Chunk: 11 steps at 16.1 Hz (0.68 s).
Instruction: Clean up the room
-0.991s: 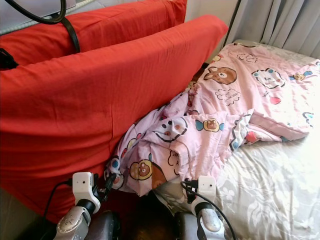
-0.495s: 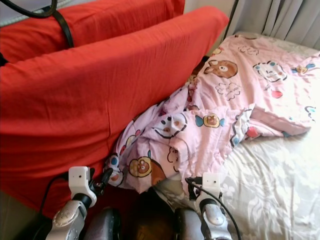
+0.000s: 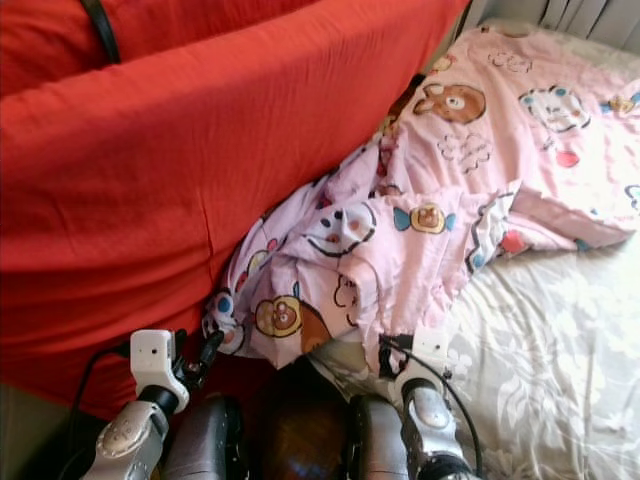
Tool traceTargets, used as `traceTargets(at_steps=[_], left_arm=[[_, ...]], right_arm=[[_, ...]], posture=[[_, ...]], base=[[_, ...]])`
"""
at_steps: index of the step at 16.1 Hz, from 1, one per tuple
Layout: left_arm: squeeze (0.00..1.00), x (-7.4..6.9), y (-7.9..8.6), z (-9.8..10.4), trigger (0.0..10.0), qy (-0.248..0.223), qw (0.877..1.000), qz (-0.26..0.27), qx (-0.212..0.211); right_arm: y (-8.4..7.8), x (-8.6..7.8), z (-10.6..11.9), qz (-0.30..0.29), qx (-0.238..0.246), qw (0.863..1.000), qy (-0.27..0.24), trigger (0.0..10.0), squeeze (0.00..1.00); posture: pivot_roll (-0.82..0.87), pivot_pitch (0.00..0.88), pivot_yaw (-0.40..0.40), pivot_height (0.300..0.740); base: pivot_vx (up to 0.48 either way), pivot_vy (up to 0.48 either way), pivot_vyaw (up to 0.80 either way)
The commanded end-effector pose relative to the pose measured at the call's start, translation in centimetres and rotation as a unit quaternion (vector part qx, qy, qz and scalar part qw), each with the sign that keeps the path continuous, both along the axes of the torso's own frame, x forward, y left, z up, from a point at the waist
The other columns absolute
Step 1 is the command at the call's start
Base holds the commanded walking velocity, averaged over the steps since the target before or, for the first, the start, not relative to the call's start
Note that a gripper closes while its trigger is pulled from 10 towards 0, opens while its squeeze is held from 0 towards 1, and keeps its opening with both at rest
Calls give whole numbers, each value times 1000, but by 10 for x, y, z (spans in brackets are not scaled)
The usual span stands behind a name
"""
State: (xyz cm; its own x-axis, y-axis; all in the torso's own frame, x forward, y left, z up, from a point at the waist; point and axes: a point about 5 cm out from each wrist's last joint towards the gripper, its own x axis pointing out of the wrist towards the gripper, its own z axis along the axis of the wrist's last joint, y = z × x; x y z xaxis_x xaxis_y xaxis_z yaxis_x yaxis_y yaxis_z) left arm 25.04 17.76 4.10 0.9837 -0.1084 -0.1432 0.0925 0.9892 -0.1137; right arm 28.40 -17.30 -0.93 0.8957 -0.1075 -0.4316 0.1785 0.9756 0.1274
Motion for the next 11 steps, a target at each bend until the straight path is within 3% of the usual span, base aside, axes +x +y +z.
traceTargets(at_steps=[1,6,11], left_arm=[[0,-9,2,-3,10000,14,1000,2,1],[0,-22,1,1,10000,18,1000,3,0],[0,-30,-1,3,10000,27,1000,1,3]], right_arm=[[-5,-1,-2,-14,3,1000,13,10000,0],[1,10,6,16,8,1000,9,10000,0],[1,13,8,8,2,1000,16,10000,0]], posture=[[70,299,-10,607],[87,335,-18,607],[96,357,-23,607]], base=[[0,0,0],[0,0,0],[0,0,0]])
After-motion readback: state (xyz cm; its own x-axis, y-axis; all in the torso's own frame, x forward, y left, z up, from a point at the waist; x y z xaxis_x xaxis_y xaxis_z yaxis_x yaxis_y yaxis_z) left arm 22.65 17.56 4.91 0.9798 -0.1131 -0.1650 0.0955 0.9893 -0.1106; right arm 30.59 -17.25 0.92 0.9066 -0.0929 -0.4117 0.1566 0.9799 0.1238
